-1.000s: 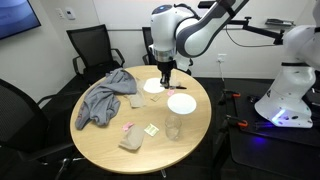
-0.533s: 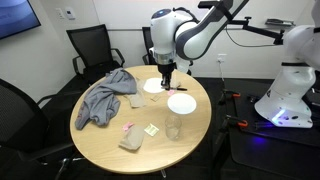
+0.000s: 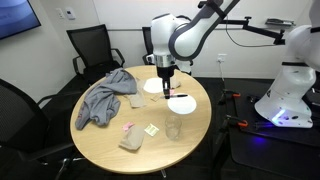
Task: Put the marker inside the cup
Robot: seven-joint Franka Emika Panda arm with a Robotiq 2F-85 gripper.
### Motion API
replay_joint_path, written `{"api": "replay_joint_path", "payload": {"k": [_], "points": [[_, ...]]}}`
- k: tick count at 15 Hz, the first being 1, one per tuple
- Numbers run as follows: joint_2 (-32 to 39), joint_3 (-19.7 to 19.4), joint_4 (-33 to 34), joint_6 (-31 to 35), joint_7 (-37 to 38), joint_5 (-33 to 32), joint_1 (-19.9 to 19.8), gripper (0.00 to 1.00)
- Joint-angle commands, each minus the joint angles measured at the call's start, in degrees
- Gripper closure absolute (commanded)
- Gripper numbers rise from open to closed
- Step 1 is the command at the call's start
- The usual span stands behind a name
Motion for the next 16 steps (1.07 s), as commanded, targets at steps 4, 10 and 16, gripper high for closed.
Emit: {"api": "replay_joint_path", "payload": {"k": [4,10,16], "points": [[2.03,5.61,1.71,-0.61,-24.04,12.64,-6.08,0.97],[3.62,7.86,3.19,-0.28,-39.97,22.72,-8.98,0.97],[4.02,8.51,3.63,-0.51,-57.94,36.7,-10.41,0.97]]}}
